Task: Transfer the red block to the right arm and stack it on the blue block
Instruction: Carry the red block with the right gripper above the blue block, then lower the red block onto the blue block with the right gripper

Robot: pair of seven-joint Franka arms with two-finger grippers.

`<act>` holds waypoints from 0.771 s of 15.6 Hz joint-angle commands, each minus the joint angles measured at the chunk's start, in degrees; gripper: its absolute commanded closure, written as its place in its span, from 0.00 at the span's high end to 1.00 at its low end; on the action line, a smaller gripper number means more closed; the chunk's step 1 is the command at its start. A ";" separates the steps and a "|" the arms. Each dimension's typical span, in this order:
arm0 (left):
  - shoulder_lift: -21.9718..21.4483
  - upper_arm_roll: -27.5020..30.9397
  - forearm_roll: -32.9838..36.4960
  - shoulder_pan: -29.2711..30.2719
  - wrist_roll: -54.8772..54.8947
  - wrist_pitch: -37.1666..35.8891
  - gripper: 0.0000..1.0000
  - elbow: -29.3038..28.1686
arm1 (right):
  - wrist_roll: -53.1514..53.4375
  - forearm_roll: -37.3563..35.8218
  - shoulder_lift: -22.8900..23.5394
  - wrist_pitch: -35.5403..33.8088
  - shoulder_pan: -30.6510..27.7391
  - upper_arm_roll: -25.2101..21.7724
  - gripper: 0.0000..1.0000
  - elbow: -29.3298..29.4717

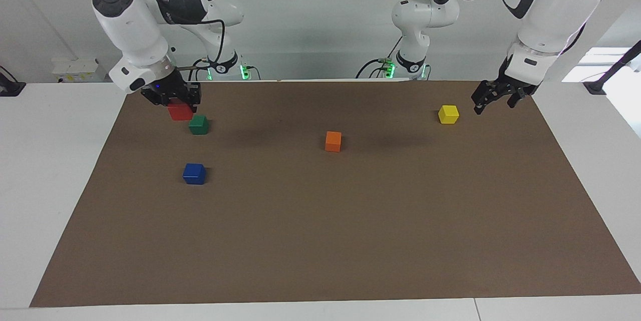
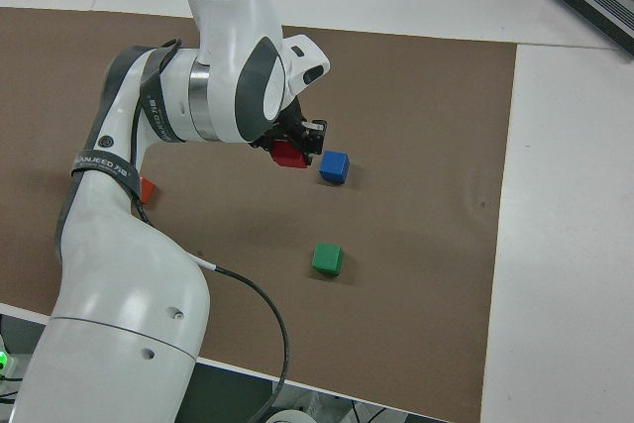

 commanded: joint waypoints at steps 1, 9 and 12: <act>-1.30 0.30 -0.14 0.19 1.34 1.59 1.00 -2.09 | -0.15 -1.07 3.87 1.88 -1.51 0.88 0.00 -0.82; -1.04 -0.22 -0.23 0.19 1.16 1.77 1.00 -1.48 | -5.52 -1.07 11.52 13.04 -3.79 0.88 0.00 -0.73; -1.04 -0.75 -0.23 0.19 1.16 0.98 1.00 -1.57 | -5.96 -1.07 13.98 15.41 -3.97 0.88 0.00 -0.82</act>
